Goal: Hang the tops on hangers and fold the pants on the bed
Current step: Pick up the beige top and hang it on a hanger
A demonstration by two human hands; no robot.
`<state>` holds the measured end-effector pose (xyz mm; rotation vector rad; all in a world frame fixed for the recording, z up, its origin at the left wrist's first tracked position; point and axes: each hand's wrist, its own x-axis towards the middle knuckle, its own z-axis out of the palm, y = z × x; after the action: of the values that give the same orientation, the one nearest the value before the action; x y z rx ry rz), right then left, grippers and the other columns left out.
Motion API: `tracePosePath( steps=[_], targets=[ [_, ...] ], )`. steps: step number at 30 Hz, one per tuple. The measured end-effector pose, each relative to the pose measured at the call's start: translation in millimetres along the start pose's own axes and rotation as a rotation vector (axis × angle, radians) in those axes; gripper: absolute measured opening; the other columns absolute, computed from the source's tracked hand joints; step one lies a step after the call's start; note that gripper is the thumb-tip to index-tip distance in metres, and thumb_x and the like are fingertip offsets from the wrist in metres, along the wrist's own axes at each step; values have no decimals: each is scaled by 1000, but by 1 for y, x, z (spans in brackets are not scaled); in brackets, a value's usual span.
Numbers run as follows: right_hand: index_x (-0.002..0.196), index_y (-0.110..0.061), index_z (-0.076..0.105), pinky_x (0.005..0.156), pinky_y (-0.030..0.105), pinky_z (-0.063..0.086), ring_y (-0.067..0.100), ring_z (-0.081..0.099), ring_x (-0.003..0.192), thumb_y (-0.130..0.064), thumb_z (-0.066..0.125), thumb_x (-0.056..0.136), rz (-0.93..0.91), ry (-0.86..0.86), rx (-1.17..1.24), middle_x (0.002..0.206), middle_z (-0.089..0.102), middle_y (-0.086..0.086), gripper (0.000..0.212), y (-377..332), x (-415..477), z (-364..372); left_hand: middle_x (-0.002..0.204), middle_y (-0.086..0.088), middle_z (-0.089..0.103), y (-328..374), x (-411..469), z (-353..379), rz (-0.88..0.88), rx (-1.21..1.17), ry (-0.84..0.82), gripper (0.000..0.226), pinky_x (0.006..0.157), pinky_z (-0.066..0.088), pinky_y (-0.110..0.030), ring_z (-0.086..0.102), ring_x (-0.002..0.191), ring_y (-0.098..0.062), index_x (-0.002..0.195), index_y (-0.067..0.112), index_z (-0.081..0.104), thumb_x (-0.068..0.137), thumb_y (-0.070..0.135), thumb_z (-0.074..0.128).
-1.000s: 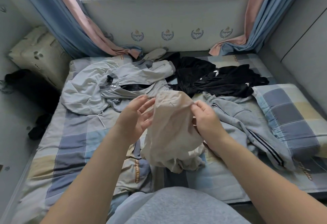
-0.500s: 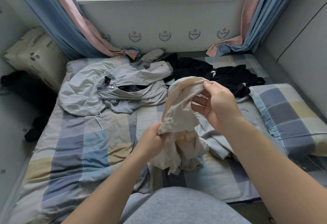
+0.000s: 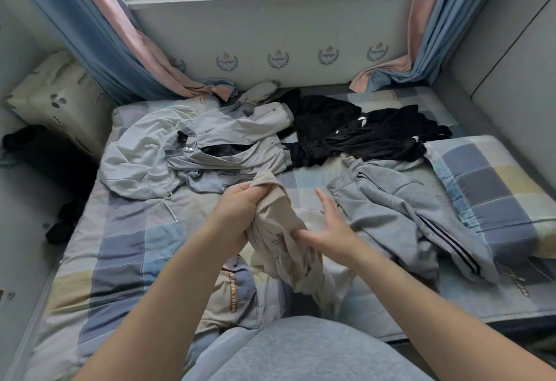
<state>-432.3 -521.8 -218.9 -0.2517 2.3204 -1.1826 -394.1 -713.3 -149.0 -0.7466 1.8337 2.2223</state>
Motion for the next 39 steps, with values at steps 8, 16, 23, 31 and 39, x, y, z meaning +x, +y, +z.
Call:
tracePosePath(
  steps=[8, 16, 23, 31, 39],
  targets=[
    [84, -30, 65, 80, 36, 54, 22, 64, 95, -22, 53, 91, 69, -160, -109, 96, 70, -1, 16, 20, 16, 28, 97, -15, 77, 12, 3, -8, -26, -163, -68, 28, 62, 61, -30, 75, 78, -21, 101, 8, 75, 105, 19, 50],
    [112, -5, 70, 95, 55, 52, 40, 68, 103, 2, 40, 98, 167, 55, 501, 109, 71, 25, 34, -3, 19, -1, 99, 3, 75, -14, 25, -28, 103, -64, -6, 31, 68, 54, -27, 71, 85, -13, 117, 23, 66, 90, 38, 68],
    [116, -9, 70, 88, 35, 59, 21, 72, 102, -10, 41, 106, 45, -9, 870, 112, 75, 11, 31, -52, 1, -51, 126, 8, 65, -78, 30, -14, -97, 394, -167, 94, 76, 53, -22, 66, 105, -8, 138, 36, 43, 59, 55, 89],
    [100, -8, 78, 74, 31, 61, 21, 74, 95, -11, 42, 105, 18, 42, 962, 104, 76, 13, 36, -63, 1, -72, 87, -18, 73, -115, 53, -8, -124, 565, 135, 17, 70, 55, -37, 68, 81, -30, 83, 15, 71, 92, 8, 58],
    [107, -7, 67, 66, 32, 60, 22, 71, 74, -16, 49, 103, 273, 145, 891, 91, 73, 11, 21, -28, 26, -108, 98, -18, 75, -52, 36, -47, -133, -192, -74, 25, 71, 63, -37, 75, 81, -26, 98, 5, 78, 95, 11, 54]
  ],
)
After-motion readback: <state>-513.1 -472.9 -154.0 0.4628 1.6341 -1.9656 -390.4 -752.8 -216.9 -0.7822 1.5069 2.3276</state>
